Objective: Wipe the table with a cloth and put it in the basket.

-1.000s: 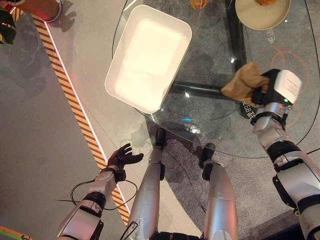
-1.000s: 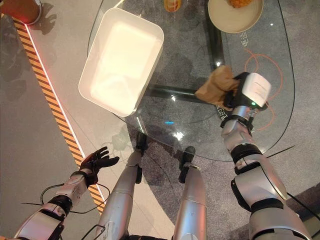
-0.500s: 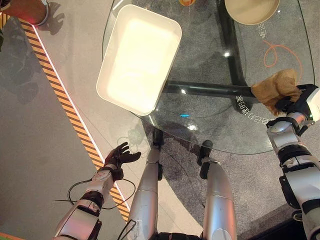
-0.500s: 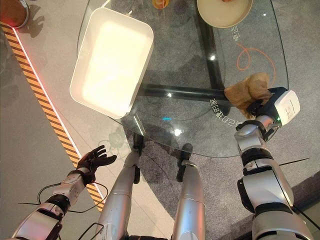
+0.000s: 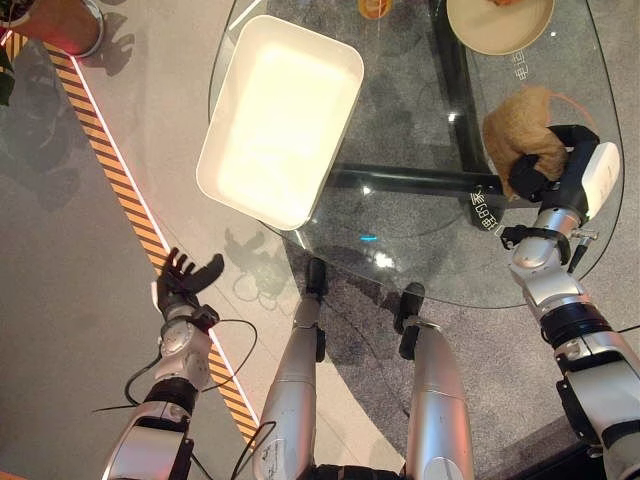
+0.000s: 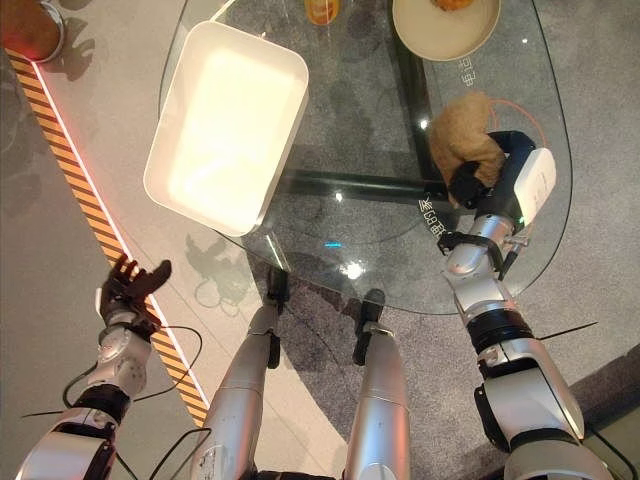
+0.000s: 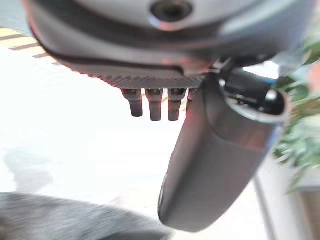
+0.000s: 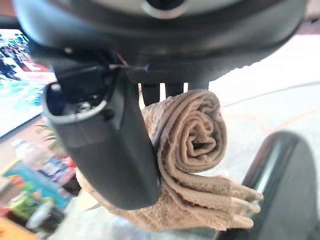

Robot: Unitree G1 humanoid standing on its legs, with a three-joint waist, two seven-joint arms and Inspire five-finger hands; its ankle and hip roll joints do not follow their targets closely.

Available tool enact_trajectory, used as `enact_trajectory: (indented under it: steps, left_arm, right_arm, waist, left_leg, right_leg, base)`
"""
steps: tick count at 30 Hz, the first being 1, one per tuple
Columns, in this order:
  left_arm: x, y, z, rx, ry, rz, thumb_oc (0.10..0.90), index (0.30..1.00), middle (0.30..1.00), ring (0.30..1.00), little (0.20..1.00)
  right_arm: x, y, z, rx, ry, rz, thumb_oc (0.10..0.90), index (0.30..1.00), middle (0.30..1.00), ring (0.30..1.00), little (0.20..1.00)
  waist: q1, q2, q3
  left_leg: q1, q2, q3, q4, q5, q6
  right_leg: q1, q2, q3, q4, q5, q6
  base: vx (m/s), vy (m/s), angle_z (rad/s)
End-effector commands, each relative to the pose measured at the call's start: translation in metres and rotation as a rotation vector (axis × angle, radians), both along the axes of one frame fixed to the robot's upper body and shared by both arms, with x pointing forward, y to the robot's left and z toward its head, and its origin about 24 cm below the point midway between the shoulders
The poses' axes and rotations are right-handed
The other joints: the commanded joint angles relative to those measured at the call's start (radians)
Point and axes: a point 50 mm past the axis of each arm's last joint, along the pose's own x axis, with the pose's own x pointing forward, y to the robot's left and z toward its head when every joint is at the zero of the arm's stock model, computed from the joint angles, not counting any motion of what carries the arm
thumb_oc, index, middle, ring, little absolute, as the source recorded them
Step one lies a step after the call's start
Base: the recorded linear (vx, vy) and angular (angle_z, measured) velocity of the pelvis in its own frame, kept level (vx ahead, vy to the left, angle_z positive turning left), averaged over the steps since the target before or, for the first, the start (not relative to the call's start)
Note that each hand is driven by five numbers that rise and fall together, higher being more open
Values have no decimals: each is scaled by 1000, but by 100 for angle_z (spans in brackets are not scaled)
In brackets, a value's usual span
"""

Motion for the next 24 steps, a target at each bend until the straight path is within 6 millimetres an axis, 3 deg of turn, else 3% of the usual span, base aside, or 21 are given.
enact_trajectory:
  steps: [1, 14, 16, 24]
  left_arm:
    - [-4, 38, 43, 49, -192, 177, 800, 900, 900, 900, 900]
    - [0, 28, 114, 68, -597, 142, 800, 900, 900, 900, 900]
    - [1, 11, 128, 63, -680, 77, 800, 900, 900, 900, 900]
    - [4, -33, 141, -3, -771, -218, 800, 900, 900, 900, 900]
  right_arm:
    - [-12, 10, 62, -7, -351, 36, 100, 300, 300, 300, 200]
    - [-33, 41, 82, -26, -519, 186, 100, 300, 300, 300, 200]
    - [-39, 47, 85, -27, -555, 207, 100, 300, 300, 300, 200]
    - [-55, 63, 96, -66, -641, 284, 100, 300, 300, 300, 200]
  waist:
    - [-17, -31, -22]
    - [-26, -36, -22]
    - [-23, -37, -22]
    - [-20, -40, -22]
  left_leg:
    - [42, -38, 49, 114, -183, 52]
    - [42, -29, 65, 123, -197, 44]
    - [39, -29, 66, 116, -190, 45]
    - [51, -30, 70, 106, -188, 49]
  right_leg:
    - [53, 43, 15, -155, 92, 20]
    - [63, 47, 23, -155, 72, 18]
    - [65, 48, 22, -165, 81, 19]
    - [85, 46, 14, -182, 89, 25]
  base:
    - [-36, -7, 0]
    - [-5, 1, 0]
    - [0, 0, 0]
    - [0, 0, 0]
